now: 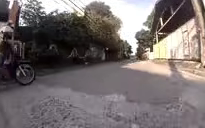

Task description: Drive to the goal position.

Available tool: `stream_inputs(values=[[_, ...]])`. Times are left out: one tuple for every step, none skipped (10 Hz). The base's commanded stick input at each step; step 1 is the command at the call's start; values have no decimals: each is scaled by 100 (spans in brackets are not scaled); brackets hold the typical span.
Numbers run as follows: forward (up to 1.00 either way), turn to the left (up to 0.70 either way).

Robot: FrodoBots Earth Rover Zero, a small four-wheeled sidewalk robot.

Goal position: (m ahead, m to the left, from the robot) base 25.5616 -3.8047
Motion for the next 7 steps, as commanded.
stream_inputs(values=[[100,0],[100,0],[100,0],[100,0],[100,0],[100,0],[100,0]])
